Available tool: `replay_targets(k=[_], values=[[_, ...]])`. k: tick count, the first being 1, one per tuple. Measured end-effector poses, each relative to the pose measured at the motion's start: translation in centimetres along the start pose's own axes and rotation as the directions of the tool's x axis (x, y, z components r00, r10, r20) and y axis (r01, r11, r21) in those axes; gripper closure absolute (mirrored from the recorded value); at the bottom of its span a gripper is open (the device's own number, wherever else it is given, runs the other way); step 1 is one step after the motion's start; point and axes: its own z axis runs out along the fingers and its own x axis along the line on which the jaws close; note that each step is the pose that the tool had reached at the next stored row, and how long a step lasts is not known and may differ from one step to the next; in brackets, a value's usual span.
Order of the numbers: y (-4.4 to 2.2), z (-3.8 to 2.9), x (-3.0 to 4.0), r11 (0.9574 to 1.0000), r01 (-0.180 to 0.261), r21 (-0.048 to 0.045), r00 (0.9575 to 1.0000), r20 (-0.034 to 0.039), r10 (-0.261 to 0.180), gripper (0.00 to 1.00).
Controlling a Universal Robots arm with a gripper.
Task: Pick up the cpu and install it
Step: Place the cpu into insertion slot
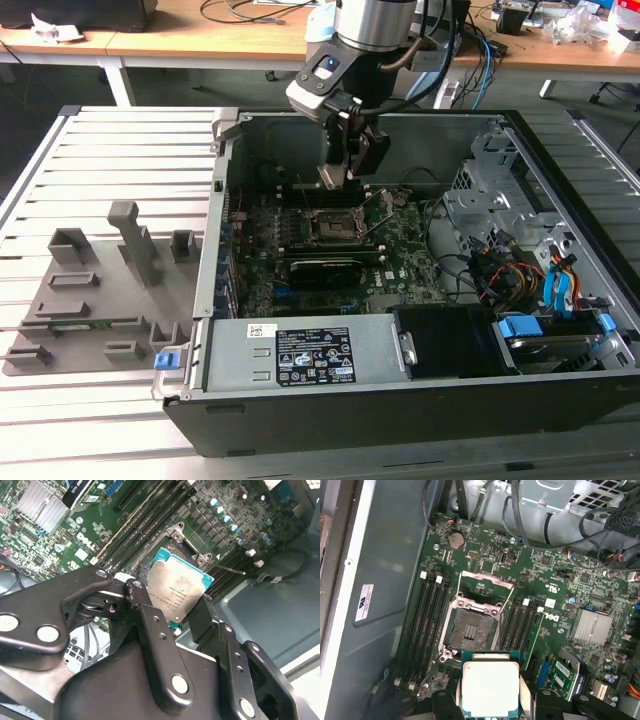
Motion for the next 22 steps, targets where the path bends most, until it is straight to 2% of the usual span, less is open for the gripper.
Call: replay_targets(k=[4,9,11,15,16,17,19,20,21,22], values=[[0.00,0.00,0.00,0.9992,-0.040,0.0007,0.9992,-0.0030,0.040,0.45],[0.00,0.01,0.00,0.9946,-0.104,0.0021,0.9946,-0.0078,0.104,0.45],[0.00,0.01,0.00,0.9920,-0.126,0.0028,0.9919,-0.0096,0.126,0.45],[0.00,0.01,0.00,0.9824,-0.187,0.0045,0.9823,-0.0146,0.187,0.45],[0.00,0.01,-0.01,0.9819,-0.189,0.0041,0.9816,-0.0232,0.189,0.45],[0.00,0.02,0.00,0.9816,-0.191,0.0040,0.9813,-0.0256,0.191,0.45],[0.00,0.02,0.00,0.9815,-0.191,0.0040,0.9812,-0.0244,0.191,0.45],[0.00,0.02,0.00,0.9813,-0.192,0.0050,0.9813,-0.0085,0.193,0.45],[0.01,0.02,0.00,0.9813,-0.193,0.0052,0.9813,-0.0045,0.193,0.45],[0.00,0.02,-0.01,0.9813,-0.193,0.0052,0.9813,-0.0043,0.193,0.45]])
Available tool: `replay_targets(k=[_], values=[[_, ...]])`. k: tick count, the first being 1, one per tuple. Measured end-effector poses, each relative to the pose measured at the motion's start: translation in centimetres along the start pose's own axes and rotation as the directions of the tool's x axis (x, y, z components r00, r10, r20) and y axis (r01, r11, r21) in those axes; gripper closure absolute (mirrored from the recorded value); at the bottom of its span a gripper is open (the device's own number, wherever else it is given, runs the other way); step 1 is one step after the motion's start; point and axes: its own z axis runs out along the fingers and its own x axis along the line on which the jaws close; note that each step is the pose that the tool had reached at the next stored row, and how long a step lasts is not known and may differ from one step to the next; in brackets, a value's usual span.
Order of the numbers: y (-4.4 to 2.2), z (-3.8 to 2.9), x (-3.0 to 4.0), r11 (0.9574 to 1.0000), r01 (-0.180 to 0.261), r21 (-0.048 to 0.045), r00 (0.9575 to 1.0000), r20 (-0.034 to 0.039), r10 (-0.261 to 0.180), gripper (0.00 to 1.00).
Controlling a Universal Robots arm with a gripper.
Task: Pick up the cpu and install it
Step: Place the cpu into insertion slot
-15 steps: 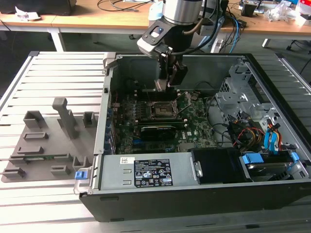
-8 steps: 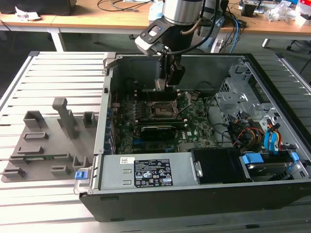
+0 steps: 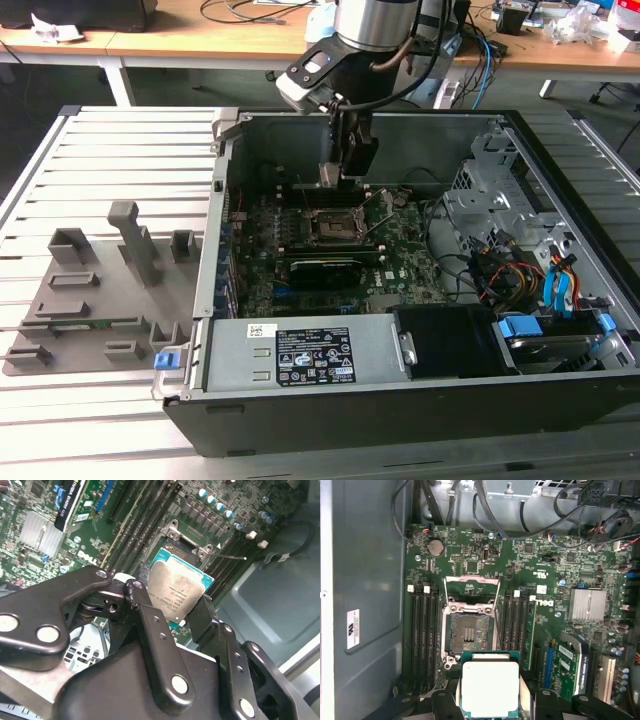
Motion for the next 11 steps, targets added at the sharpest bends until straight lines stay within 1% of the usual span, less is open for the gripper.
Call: replay_targets(k=[2,3,4,5,6,7,11], values=[[0.00,0.00,0.00,1.0000,0.000,0.0000,1.0000,0.0002,0.000,0.45],[-0.01,0.02,0.01,1.0000,-0.001,-0.0051,1.0000,0.0009,0.001,0.45],[0.00,0.02,0.01,0.9998,-0.001,-0.0205,1.0000,0.0020,0.001,0.45],[0.00,0.02,0.01,0.9994,-0.001,-0.0337,1.0000,0.0032,0.001,0.45],[-0.01,0.03,0.01,0.9985,-0.002,-0.0542,1.0000,0.0049,0.002,0.45],[-0.01,0.04,0.01,0.9979,-0.002,-0.0641,1.0000,0.0055,0.003,0.45],[-0.01,0.04,0.01,0.9978,-0.002,-0.0658,1.0000,0.0056,0.003,0.45]])
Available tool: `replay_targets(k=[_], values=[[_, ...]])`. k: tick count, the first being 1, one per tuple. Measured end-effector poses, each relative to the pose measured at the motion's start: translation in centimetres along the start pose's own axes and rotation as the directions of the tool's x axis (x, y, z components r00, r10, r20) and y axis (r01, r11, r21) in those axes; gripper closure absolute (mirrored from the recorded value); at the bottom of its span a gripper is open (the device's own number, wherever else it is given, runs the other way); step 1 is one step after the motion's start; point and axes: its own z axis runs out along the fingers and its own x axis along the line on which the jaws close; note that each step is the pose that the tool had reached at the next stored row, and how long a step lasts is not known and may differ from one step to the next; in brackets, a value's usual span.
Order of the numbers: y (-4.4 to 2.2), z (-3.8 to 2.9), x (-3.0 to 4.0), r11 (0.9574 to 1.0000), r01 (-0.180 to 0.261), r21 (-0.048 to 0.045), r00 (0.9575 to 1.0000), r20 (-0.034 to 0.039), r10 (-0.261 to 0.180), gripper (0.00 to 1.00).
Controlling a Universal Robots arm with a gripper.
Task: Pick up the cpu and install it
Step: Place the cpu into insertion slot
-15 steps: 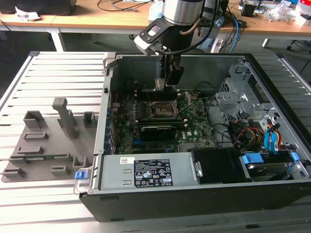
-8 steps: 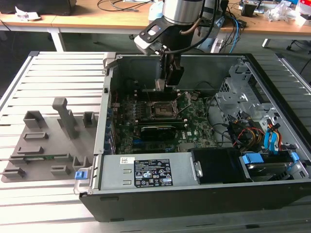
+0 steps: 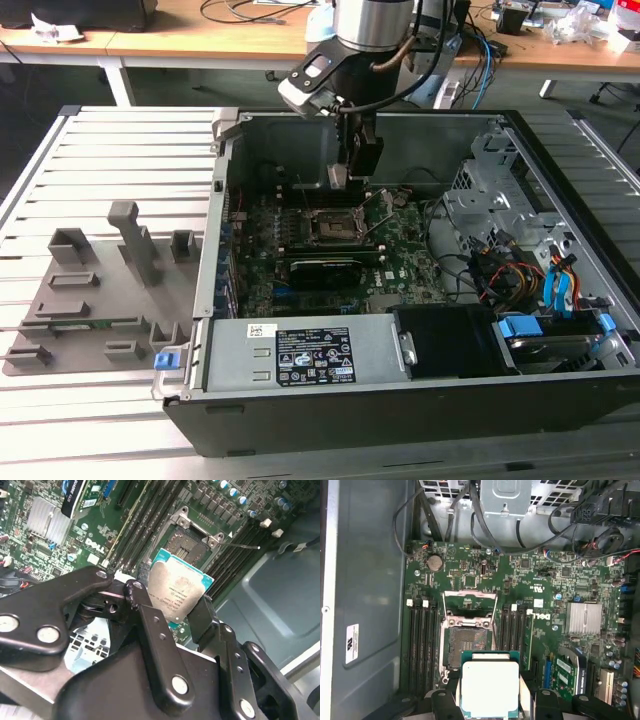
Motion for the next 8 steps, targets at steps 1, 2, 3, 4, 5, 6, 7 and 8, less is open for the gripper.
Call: replay_targets(k=[1,2,3,4,5,6,7,8], values=[[0.00,0.05,0.00,1.0000,0.000,0.0000,1.0000,0.0014,0.000,0.45],[0.00,0.24,0.01,1.0000,0.000,0.0001,1.0000,0.0050,0.000,0.45],[0.00,0.51,0.02,1.0000,0.000,0.0008,0.9999,0.0151,0.000,0.45],[-0.05,0.73,0.03,1.0000,0.000,0.0009,0.9998,0.0188,0.000,0.45],[-0.13,0.94,0.04,1.0000,0.000,0.0009,0.9998,0.0192,0.000,0.45],[-0.24,1.19,0.06,1.0000,0.000,0.0009,0.9998,0.0192,0.000,0.45],[-0.29,1.86,0.08,1.0000,0.000,0.0010,0.9998,0.0199,0.000,0.45],[-0.31,3.12,0.13,1.0000,0.000,0.0010,0.9998,0.0198,0.000,0.45]])
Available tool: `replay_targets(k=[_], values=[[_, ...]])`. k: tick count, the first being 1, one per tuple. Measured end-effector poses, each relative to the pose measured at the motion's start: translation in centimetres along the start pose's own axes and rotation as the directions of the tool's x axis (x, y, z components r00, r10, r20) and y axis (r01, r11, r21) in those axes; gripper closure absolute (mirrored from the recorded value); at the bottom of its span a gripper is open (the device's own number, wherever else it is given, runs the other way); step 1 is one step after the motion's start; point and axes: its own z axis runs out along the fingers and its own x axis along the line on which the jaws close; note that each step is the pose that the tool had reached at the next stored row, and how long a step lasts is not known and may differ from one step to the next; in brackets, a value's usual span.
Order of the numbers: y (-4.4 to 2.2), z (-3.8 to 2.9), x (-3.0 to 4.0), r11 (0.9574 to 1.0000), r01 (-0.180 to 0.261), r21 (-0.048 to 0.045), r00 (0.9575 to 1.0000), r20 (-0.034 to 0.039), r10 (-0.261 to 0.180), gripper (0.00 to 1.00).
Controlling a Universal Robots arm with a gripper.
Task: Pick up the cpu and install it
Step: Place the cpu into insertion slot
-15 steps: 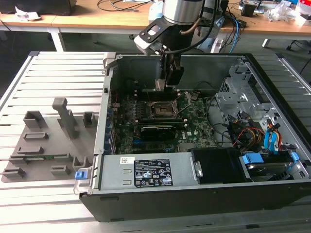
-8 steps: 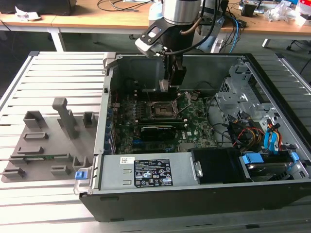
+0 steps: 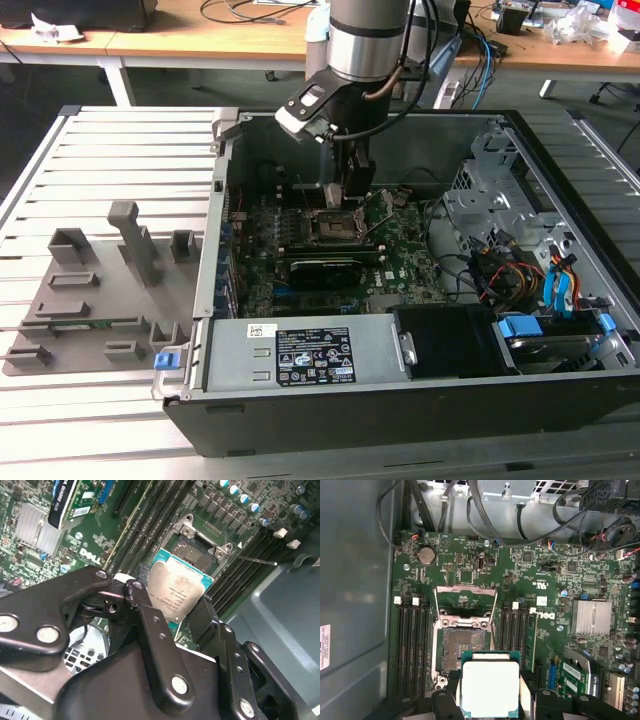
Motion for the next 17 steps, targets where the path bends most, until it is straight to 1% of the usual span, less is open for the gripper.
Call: replay_targets(k=[1,2,4,5,6,7,8,9,10,12,13,14,15,17], values=[[0.00,0.38,0.06,1.0000,0.001,0.0000,1.0000,0.0001,-0.001,0.45],[0.03,0.77,0.39,1.0000,0.002,-0.0001,1.0000,0.0000,-0.002,0.45],[0.05,1.10,0.74,1.0000,0.002,0.0000,1.0000,0.0018,-0.002,0.45],[0.07,1.41,1.03,1.0000,0.002,0.0001,1.0000,0.0034,-0.002,0.45],[0.09,1.85,1.31,1.0000,0.003,-0.0001,1.0000,0.0035,-0.003,0.45],[0.10,2.13,1.47,1.0000,0.004,0.0001,1.0000,0.0038,-0.004,0.45],[0.12,2.54,1.58,1.0000,0.004,-0.0001,1.0000,0.0037,-0.004,0.45],[0.12,2.81,1.63,1.0000,0.004,-0.0001,1.0000,0.0037,-0.004,0.45],[0.13,3.26,1.69,1.0000,0.004,0.0000,1.0000,0.0038,-0.004,0.45],[0.13,3.70,1.75,1.0000,0.004,-0.0001,1.0000,0.0037,-0.004,0.45],[0.14,4.02,1.82,1.0000,0.004,-0.0001,1.0000,0.0043,-0.004,0.45],[0.15,4.30,1.91,1.0000,0.004,0.0002,1.0000,0.0067,-0.004,0.45],[0.16,4.70,1.97,1.0000,0.004,0.0001,1.0000,0.0066,-0.004,0.45],[0.16,5.22,2.01,1.0000,0.004,0.0001,1.0000,0.0067,-0.004,0.45]])
